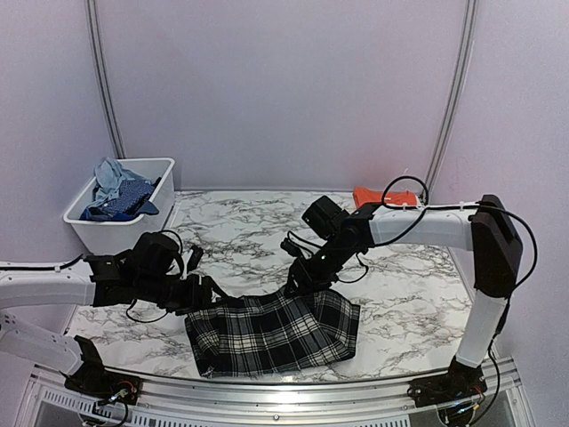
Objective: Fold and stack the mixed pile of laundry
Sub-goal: Smooth out the square-folded skirt at the center of the board, then pick up the square-folded skirt from the center of the board, then pass from the left arm to the right, then place the square-folded skirt at the corner of the board.
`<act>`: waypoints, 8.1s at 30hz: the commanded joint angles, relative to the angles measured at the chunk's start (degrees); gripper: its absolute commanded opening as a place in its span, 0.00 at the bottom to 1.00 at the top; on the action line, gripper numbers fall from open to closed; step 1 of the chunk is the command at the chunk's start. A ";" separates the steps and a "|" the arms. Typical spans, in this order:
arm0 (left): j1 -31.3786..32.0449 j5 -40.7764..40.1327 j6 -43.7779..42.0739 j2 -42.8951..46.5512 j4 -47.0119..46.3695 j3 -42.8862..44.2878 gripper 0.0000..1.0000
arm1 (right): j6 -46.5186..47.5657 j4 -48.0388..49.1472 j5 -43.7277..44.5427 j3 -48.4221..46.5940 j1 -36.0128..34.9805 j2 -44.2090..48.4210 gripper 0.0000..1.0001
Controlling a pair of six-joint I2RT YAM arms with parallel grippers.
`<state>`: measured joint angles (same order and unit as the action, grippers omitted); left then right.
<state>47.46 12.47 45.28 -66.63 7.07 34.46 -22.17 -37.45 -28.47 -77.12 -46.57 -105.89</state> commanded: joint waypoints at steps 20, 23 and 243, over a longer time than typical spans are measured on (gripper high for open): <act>-0.02 -0.37 -1.95 -7.51 -6.30 -1.53 0.80 | -8.81 26.87 -3.18 24.90 7.09 1.72 0.00; 0.11 -0.16 -4.48 -3.33 -6.54 -0.47 0.80 | -9.05 28.06 -2.98 25.83 7.45 0.98 0.00; 13.70 -11.61 -16.37 -10.38 -11.62 4.97 0.55 | -25.47 46.59 -3.53 39.65 11.30 14.05 0.00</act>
<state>62.50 5.37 17.96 -81.36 -4.71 44.42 -54.81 20.93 -41.06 -30.37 -35.62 -94.76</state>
